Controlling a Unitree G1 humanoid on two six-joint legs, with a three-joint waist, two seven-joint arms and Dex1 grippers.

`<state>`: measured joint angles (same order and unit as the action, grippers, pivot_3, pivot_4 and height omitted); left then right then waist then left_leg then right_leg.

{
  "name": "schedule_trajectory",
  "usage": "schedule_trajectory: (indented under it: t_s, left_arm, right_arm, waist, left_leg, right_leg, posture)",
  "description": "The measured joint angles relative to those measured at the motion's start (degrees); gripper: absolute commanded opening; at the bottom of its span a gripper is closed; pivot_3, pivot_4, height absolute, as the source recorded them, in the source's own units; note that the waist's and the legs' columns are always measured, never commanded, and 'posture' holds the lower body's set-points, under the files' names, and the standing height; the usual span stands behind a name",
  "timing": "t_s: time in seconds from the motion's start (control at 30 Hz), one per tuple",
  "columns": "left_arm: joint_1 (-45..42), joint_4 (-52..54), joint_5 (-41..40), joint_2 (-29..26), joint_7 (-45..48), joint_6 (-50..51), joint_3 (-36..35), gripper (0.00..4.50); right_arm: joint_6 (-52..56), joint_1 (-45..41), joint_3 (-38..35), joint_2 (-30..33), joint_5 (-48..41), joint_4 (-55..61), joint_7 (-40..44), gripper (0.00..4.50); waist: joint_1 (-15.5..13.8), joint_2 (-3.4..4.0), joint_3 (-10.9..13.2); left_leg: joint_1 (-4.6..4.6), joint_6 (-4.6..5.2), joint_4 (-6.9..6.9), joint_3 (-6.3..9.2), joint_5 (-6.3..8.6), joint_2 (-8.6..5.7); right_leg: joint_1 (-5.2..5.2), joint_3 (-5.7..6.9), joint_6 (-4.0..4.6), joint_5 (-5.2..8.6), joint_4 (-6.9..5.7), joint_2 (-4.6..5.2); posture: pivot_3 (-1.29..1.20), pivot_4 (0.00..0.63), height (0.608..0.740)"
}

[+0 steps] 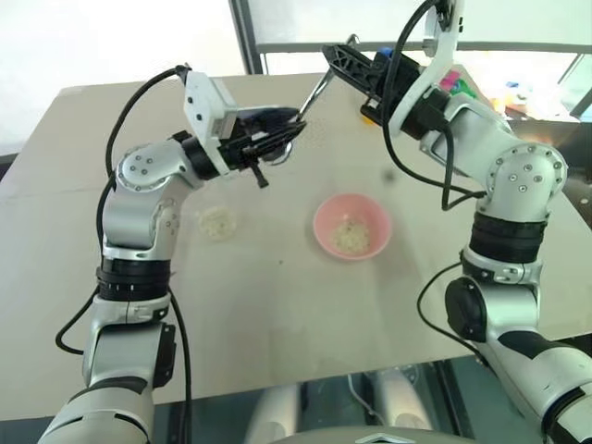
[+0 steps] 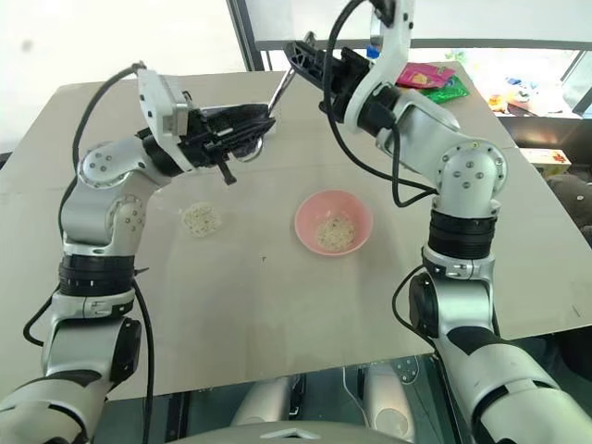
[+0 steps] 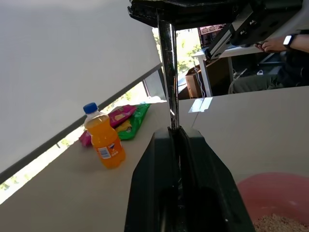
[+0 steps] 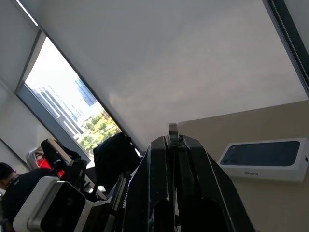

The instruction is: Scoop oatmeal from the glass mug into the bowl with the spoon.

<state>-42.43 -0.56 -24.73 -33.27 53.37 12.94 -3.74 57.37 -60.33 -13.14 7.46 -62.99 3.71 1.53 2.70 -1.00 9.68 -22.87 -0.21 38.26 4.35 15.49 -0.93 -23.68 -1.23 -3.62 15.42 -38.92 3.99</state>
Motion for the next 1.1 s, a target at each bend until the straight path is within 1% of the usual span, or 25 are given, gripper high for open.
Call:
schedule_trajectory:
  t_s: [0.03, 0.07, 0.17, 0.23, 0.37, 0.43, 0.5, 0.53, 0.57, 0.63, 0.67, 0.73, 0.83, 0.9, 0.97, 1.1]
  left_arm:
    - [-0.24, 0.04, -0.10, 0.41, -1.05, -0.30, -0.59, 2.09]
    - [-0.35, 0.06, -0.23, 1.02, -2.42, -0.35, -1.50, 2.45]
    - [-0.29, 0.89, -1.07, 1.21, -4.64, 0.78, -3.15, 2.45]
    - [0.68, 3.22, -2.60, 1.20, -6.05, 1.40, -5.17, 2.45]
    - [3.15, 7.37, -6.27, 0.79, -12.45, 3.24, -13.41, 2.45]
    - [5.97, 10.11, -9.87, -0.45, -16.99, 6.19, -20.23, 2.45]
    - [9.40, 11.88, -13.33, -1.73, -20.64, 9.16, -26.59, 2.45]
    - [12.95, 13.54, -14.53, -2.77, -22.08, 10.10, -30.36, 2.45]
    - [15.70, 14.03, -15.06, -3.18, -22.43, 10.34, -32.69, 2.45]
    - [25.41, 15.41, -15.05, -3.58, -20.85, 9.05, -37.34, 2.45]
    - [29.27, 15.34, -14.38, -3.34, -19.68, 8.05, -38.25, 2.45]
    - [40.45, 14.73, -12.15, -2.03, -14.02, 3.50, -38.86, 2.45]
    - [46.77, 11.22, -10.51, 0.97, -9.99, -0.27, -38.24, 2.45]
    - [47.72, 8.36, -8.97, 1.68, -9.35, -2.79, -37.76, 2.45]
    - [47.63, 5.52, -6.86, 1.63, -9.34, -5.91, -36.94, 2.45]
    - [43.07, -0.71, -4.64, 1.41, -9.36, -7.61, -32.63, 2.45]
  right_arm:
    - [-0.01, 0.16, -0.11, 0.00, -0.11, -0.01, -0.29, 0.00]
    - [-0.04, 0.53, -0.31, 0.04, -0.11, -0.21, -0.62, 0.00]
    - [-0.20, 0.79, -1.91, 0.15, -0.48, -2.60, -1.42, 0.00]
    - [-0.51, 0.75, -3.65, 0.91, -0.61, -5.10, -2.23, 0.00]
    - [-0.74, 0.77, -7.38, 4.09, -0.43, -7.94, -3.97, 0.00]
    - [-0.94, 1.07, -8.28, 5.07, -0.36, -8.44, -4.66, 0.00]
    - [-0.96, 2.04, -8.96, 6.39, -0.02, -9.05, -4.97, 0.00]
    - [-1.00, 2.71, -9.18, 6.85, 0.22, -9.44, -5.09, 0.00]
    - [-1.08, 3.25, -9.66, 7.34, 0.49, -9.86, -5.27, 0.00]
    - [-1.45, 3.58, -10.08, 7.83, 1.64, -11.54, -5.62, 0.00]
    - [-1.68, 3.76, -10.41, 8.02, 2.07, -11.95, -5.64, 0.00]
    - [-2.32, 3.73, -10.35, 8.06, 3.04, -13.34, -5.52, 0.00]
    - [-2.88, 3.73, -10.10, 8.47, 4.80, -14.48, -4.66, 0.00]
    - [-3.38, 3.73, -9.97, 9.03, 5.98, -15.25, -4.14, 0.00]
    - [-3.76, 3.73, -9.85, 9.02, 6.53, -15.44, -3.97, 0.00]
    - [-3.78, 3.73, -9.92, 8.25, 6.79, -15.03, -4.42, 0.00]
  waist:
    - [-0.01, 0.00, 0.00]
    - [-0.02, 0.00, 0.00]
    - [0.01, 0.00, 0.00]
    - [0.00, 0.00, 0.00]
    - [0.06, 0.01, 0.01]
    - [0.54, 0.01, 0.01]
    - [0.89, 0.01, 0.00]
    - [1.23, 0.01, 0.00]
    - [1.24, 0.02, 0.01]
    - [1.45, 0.06, 0.02]
    - [1.28, 0.09, 0.04]
    - [1.16, 0.12, 0.05]
    - [0.41, 0.13, 0.07]
    - [-0.51, 0.13, 0.07]
    - [-0.83, 0.14, 0.07]
    - [-0.89, 0.14, 0.07]
  left_leg:
    - [0.00, 0.00, 0.00, -0.01, 0.00, 0.00]
    - [0.00, 0.00, 0.00, 0.00, 0.00, 0.00]
    - [0.00, 0.00, 0.01, 0.00, 0.00, 0.00]
    - [0.00, 0.00, 0.00, -0.01, 0.00, 0.01]
    - [-0.03, 0.00, -0.02, -0.03, 0.00, 0.02]
    - [-0.02, 0.00, -0.05, -0.03, 0.00, 0.06]
    - [-0.02, 0.00, -0.06, -0.04, 0.01, 0.06]
    - [-0.01, 0.01, -0.06, -0.07, 0.01, 0.07]
    - [0.00, 0.01, -0.06, -0.07, 0.01, 0.07]
    - [0.07, 0.01, -0.08, -0.20, 0.01, 0.05]
    - [0.03, 0.03, -0.08, -0.18, 0.02, 0.05]
    - [0.08, 0.22, -0.09, -0.23, 0.13, 0.07]
    - [0.06, 0.26, -0.05, -0.14, 0.15, 0.09]
    - [0.06, 0.27, -0.04, -0.10, 0.16, 0.07]
    - [0.06, 0.28, -0.03, -0.08, 0.16, 0.07]
    - [0.06, 0.28, -0.01, -0.03, 0.16, 0.01]
  right_leg:
    - [0.00, 0.00, 0.00, 0.00, 0.00, 0.00]
    - [0.00, 0.00, 0.00, 0.00, 0.01, 0.01]
    - [0.00, -0.01, 0.00, 0.00, 0.00, 0.01]
    - [0.00, -0.02, 0.00, 0.00, 0.02, 0.01]
    - [-0.04, -0.05, 0.00, 0.00, 0.03, 0.02]
    - [-0.07, -0.12, 0.00, 0.00, 0.02, 0.00]
    - [-0.07, -0.13, 0.00, 0.00, 0.03, 0.00]
    - [-0.07, -0.18, 0.00, 0.00, 0.03, 0.00]
    - [-0.07, -0.19, 0.00, 0.00, 0.00, 0.02]
    - [-0.08, -0.30, 0.00, 0.00, 0.02, 0.00]
    - [-0.09, -0.26, 0.00, 0.00, 0.01, 0.00]
    - [-0.06, -0.29, 0.00, 0.00, 0.02, -0.02]
    - [-0.03, -0.19, 0.01, 0.00, 0.00, -0.01]
    - [0.02, -0.06, 0.01, 0.00, 0.00, -0.01]
    - [0.06, -0.04, 0.01, -0.01, 0.00, 0.02]
    - [0.08, -0.04, 0.01, -0.01, -0.01, 0.02]
  posture:
    - [0.00, 0.150, 0.740]
    - [0.00, 0.150, 0.740]
    - [0.00, 0.150, 0.740]
    - [0.00, 0.150, 0.740]
    - [0.00, 0.150, 0.740]
    - [0.00, 0.150, 0.740]
    - [0.00, 0.150, 0.740]
    - [0.00, 0.150, 0.740]
    - [0.00, 0.150, 0.740]
    - [0.00, 0.150, 0.740]
    - [0.00, 0.150, 0.740]
    - [0.00, 0.150, 0.740]
    - [0.00, 0.150, 0.740]
    - [0.00, 0.150, 0.740]
    - [0.00, 0.150, 0.740]
    - [0.00, 0.150, 0.740]
